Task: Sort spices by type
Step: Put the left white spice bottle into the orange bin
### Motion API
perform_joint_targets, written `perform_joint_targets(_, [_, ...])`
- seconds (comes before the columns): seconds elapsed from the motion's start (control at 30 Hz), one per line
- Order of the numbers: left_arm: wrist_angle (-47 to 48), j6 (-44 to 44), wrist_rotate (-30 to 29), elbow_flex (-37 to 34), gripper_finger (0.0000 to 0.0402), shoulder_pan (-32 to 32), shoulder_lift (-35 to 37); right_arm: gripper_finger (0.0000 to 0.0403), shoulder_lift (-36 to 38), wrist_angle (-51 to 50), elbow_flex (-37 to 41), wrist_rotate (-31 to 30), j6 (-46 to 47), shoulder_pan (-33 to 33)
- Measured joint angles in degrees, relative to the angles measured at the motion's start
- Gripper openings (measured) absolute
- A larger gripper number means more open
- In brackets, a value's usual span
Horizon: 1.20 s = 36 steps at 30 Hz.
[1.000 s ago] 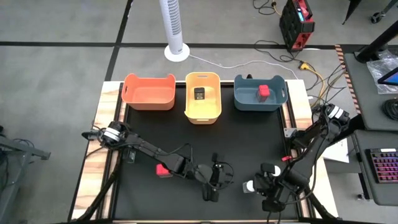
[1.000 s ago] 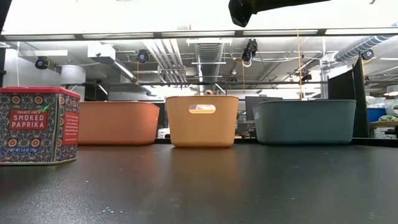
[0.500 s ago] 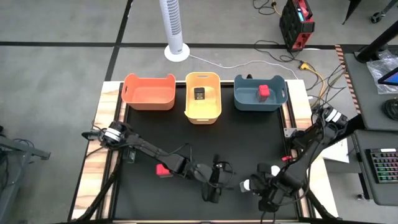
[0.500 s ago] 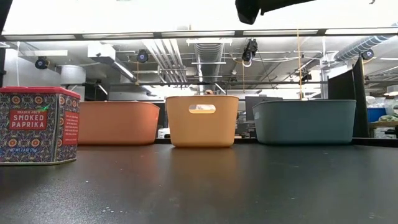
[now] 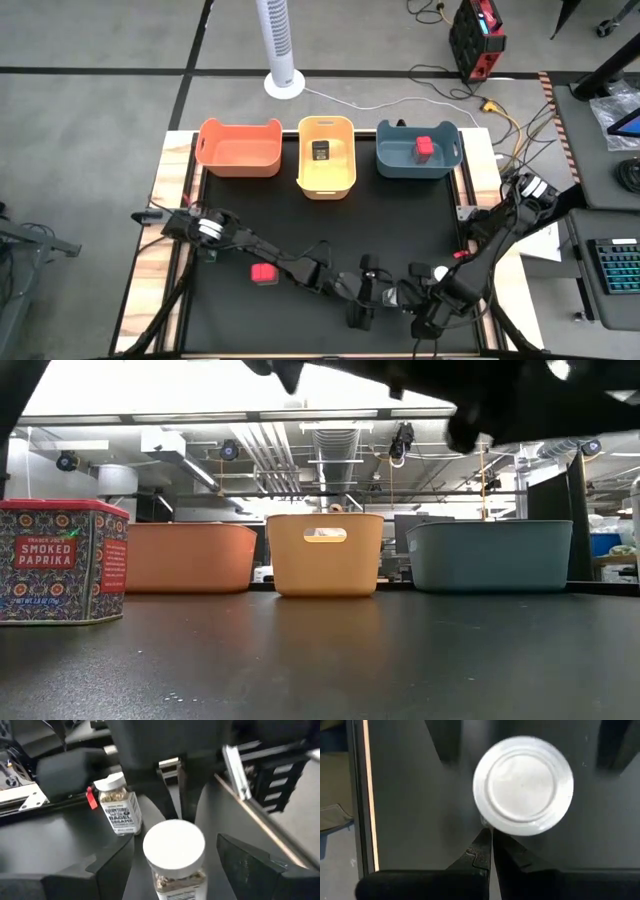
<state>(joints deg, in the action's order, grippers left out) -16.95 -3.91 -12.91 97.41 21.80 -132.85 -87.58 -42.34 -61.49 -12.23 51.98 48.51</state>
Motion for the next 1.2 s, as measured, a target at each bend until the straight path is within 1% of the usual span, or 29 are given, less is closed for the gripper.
perform_joint_targets(0.17, [4.2, -0.6, -0.1, 5.1, 0.0269, -0.1, -2.6, 0.0009, -0.8, 0.3, 0.0, -0.1, -0.6, -0.2])
perform_joint_targets(0.27, [4.9, -0.6, 0.0, 6.4, 0.0269, -0.4, -3.7, 0.0009, -1.2, 1.2, 0.0, -0.1, -1.1, -0.2])
perform_joint_targets(0.43, [4.9, -0.4, 0.2, 6.1, 0.0269, -0.8, -3.9, 0.0009, -1.2, 1.2, 0.0, 0.0, -1.1, -0.2])
perform_joint_targets(0.57, [5.1, 0.1, 3.5, 6.0, 0.0264, -1.0, -3.9, 0.0009, -1.1, 1.2, 0.0, -0.1, -1.7, -0.2])
perform_joint_targets(0.67, [4.9, 0.1, 4.4, 6.0, 0.0247, -1.0, -3.9, 0.0009, -1.1, 1.2, 0.0, -0.1, -1.8, -0.2])
perform_joint_targets(0.9, [5.0, 1.4, 4.6, 5.9, 0.0190, -1.3, -3.9, 0.0009, -1.1, 1.2, 0.0, -0.3, -1.9, -0.2])
perform_joint_targets(1.03, [5.0, 1.4, 4.6, 5.9, 0.0190, -1.3, -3.9, 0.0009, -1.1, 1.1, 0.0, -0.4, -2.1, -0.2])
perform_joint_targets(1.1, [4.9, 1.5, 4.6, 5.8, 0.0197, -1.3, -3.9, 0.0009, -0.8, 0.9, 0.0, 0.0, -2.9, -0.2])
perform_joint_targets(1.2, [5.3, 0.2, 3.7, 5.7, 0.0200, -0.9, -3.5, 0.0009, 1.1, -0.9, 0.0, 0.1, -2.5, -0.2])
